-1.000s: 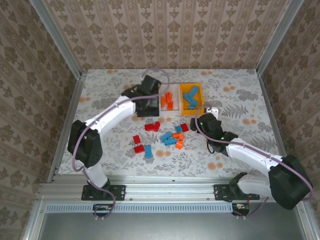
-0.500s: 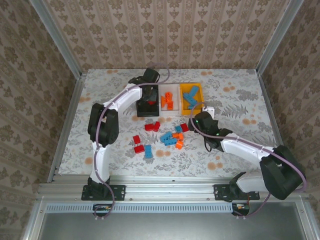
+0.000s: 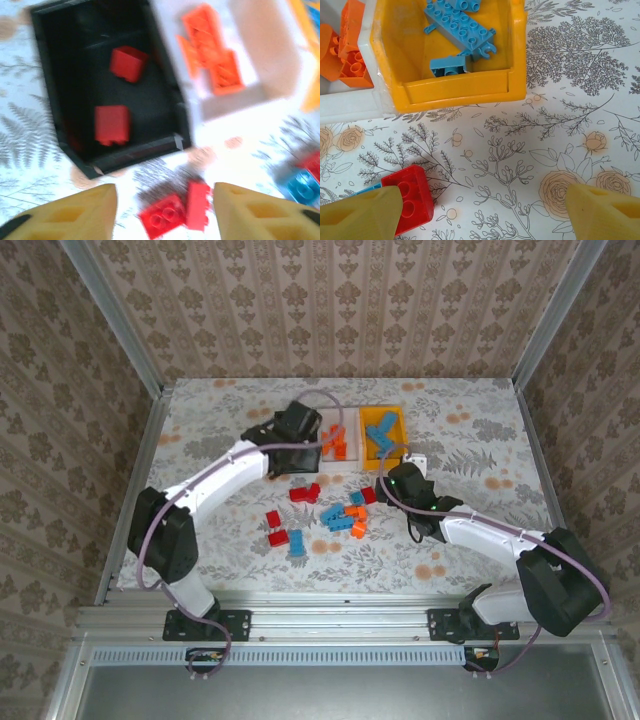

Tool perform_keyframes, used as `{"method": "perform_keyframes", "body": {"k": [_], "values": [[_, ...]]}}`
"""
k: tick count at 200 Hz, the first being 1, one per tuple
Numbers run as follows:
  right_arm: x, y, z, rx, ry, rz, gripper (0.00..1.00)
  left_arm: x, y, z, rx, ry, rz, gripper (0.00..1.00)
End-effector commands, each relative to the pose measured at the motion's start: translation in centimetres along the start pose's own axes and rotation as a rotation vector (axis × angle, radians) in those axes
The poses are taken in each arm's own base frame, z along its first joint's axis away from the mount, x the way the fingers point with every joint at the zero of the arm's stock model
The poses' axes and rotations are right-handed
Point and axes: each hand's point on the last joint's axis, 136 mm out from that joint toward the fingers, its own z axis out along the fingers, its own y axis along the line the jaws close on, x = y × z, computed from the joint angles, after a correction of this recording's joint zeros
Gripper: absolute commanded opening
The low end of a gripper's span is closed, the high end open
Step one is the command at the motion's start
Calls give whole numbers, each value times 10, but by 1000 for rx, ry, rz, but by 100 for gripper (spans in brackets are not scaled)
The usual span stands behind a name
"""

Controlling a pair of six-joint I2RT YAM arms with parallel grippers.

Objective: Sort the legos into containers by color

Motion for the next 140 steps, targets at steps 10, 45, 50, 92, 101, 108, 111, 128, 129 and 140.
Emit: {"method": "perform_keyframes", "body": {"k": [10, 45, 50, 92, 101, 108, 111, 128, 129, 140], "values": [[-10, 0, -7, -7, -21, 1, 86, 49, -23, 32, 51, 112, 72, 45], [-11, -1, -8, -3, -24, -1, 86, 70, -35, 58, 92, 168, 98, 45], [-11, -1, -8, -4, -24, -2, 86, 71, -34, 62, 86, 171, 100, 45], [-12, -2, -10, -6, -30, 1, 86, 76, -27, 84, 21, 188, 114, 45], [-12, -2, -11, -8, -31, 2, 86, 77, -25, 87, 10, 191, 115, 44], [-12, -1, -10, -9, -29, 2, 86, 77, -23, 88, -2, 194, 113, 43], [-12, -1, -10, -10, -29, 3, 86, 77, -22, 89, -6, 195, 114, 42], [-12, -1, -10, -9, -29, 5, 86, 79, -21, 91, -14, 199, 110, 37], [-12, -1, -10, -9, -29, 4, 86, 79, -21, 91, -14, 199, 109, 36], [-11, -1, -9, -8, -27, 3, 85, 80, -23, 92, -7, 203, 109, 35]]}}
